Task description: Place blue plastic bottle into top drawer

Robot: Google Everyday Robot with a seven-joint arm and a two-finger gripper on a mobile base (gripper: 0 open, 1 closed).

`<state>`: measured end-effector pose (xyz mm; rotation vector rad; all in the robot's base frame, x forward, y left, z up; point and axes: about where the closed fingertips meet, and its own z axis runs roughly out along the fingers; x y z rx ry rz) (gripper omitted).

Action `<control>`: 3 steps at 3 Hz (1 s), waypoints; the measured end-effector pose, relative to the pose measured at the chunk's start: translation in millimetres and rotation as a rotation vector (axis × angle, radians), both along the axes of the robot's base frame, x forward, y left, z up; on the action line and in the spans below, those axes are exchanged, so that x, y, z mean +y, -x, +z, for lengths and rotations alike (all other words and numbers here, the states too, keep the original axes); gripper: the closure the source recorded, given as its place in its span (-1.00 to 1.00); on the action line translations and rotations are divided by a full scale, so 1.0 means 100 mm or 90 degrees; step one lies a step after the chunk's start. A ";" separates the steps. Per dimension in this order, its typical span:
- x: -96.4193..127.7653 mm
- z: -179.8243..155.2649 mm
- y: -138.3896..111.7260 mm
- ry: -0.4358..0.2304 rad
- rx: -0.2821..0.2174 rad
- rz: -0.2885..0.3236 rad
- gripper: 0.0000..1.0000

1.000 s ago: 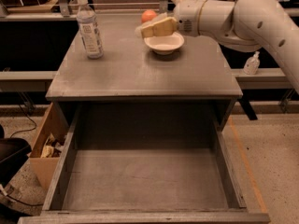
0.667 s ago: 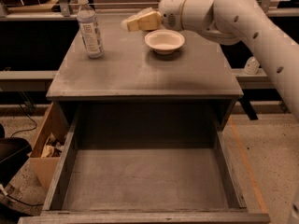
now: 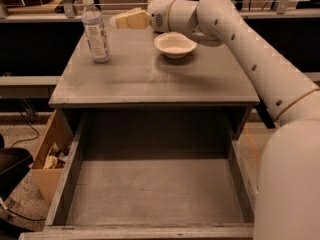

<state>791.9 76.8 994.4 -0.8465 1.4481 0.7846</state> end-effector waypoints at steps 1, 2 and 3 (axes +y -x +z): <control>0.28 -0.06 -0.13 -0.008 0.019 0.014 -1.00; 0.58 -0.12 -0.20 -0.009 0.023 0.032 -1.00; 0.80 -0.19 -0.25 -0.009 0.029 0.045 -1.00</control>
Offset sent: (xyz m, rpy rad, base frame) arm 0.0317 0.0883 -0.0156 0.0136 0.0410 0.0760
